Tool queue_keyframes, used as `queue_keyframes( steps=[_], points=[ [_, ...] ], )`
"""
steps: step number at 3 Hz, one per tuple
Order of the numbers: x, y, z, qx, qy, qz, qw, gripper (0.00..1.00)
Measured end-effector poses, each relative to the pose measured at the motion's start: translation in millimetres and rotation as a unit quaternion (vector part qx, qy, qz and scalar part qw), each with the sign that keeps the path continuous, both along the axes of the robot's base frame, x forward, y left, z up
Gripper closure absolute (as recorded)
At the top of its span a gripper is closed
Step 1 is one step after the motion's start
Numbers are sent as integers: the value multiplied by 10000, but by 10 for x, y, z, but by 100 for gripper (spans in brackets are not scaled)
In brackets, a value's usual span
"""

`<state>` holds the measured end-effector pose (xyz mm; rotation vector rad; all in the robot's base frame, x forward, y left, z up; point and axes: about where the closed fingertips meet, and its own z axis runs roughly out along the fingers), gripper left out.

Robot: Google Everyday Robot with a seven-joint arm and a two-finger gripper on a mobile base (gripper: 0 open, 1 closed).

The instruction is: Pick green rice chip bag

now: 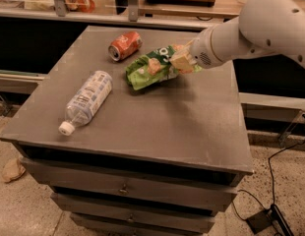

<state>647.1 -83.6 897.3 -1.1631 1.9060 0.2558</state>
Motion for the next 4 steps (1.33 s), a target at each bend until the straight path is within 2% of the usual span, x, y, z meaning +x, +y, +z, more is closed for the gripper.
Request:
queue_keyframes(
  steps=[1, 3, 4],
  points=[
    [3, -2, 193, 382, -154, 0, 9992, 100],
    [-1, 44, 236, 506, -226, 80, 9984, 100],
    [-11, 142, 372, 934, -540, 159, 9940, 100]
  ],
)
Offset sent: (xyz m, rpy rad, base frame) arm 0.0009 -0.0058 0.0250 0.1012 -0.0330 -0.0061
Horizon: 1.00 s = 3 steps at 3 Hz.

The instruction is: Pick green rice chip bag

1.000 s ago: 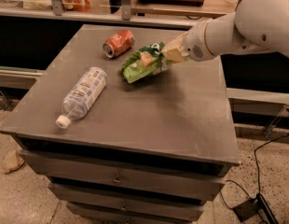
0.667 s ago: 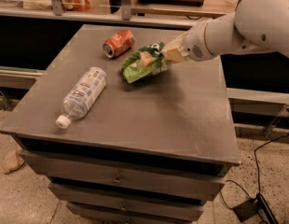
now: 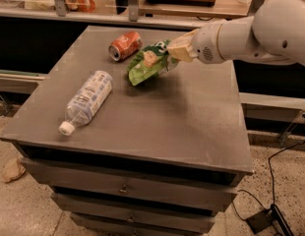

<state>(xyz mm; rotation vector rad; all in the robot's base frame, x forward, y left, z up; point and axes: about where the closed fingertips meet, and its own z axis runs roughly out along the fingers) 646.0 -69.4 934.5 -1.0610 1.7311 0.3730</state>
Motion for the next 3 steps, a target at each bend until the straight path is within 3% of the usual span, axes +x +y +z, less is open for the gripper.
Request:
queue_keyframes(
  steps=[3],
  points=[
    [16, 102, 314, 443, -410, 120, 9981, 100]
  ],
)
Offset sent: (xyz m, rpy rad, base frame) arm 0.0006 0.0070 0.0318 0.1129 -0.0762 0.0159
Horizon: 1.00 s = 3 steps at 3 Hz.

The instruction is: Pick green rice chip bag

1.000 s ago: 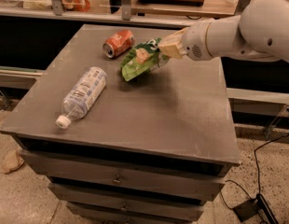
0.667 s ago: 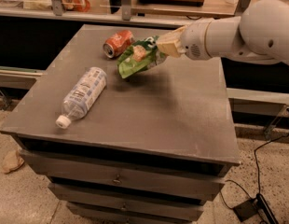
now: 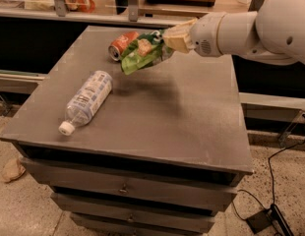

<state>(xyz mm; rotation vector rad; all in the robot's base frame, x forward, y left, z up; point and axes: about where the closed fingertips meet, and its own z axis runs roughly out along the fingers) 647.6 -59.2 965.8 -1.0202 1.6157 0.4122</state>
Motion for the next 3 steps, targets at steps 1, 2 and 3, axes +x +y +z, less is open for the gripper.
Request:
queue_keyframes(
  steps=[1, 2, 3],
  points=[
    [61, 12, 202, -100, -330, 112, 9993, 100],
    [65, 13, 214, -116, -350, 117, 9993, 100],
    [71, -1, 188, -133, -273, 89, 9995, 82]
  ],
)
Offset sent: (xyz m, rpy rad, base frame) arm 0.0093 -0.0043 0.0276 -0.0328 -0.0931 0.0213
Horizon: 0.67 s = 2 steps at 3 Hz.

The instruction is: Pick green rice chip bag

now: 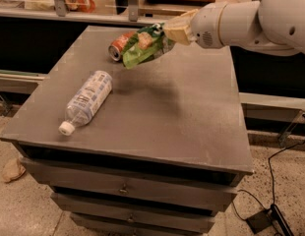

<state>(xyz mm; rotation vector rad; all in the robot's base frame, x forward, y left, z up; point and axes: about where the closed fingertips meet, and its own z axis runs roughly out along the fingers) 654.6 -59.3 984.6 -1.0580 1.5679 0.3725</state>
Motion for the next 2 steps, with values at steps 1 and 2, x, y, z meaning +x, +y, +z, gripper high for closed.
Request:
queue_keyframes(
  steps=[1, 2],
  points=[
    [38, -29, -104, -89, 236, -281, 9993, 58],
    [82, -73, -168, 27, 706, -636, 9955, 35]
  ],
)
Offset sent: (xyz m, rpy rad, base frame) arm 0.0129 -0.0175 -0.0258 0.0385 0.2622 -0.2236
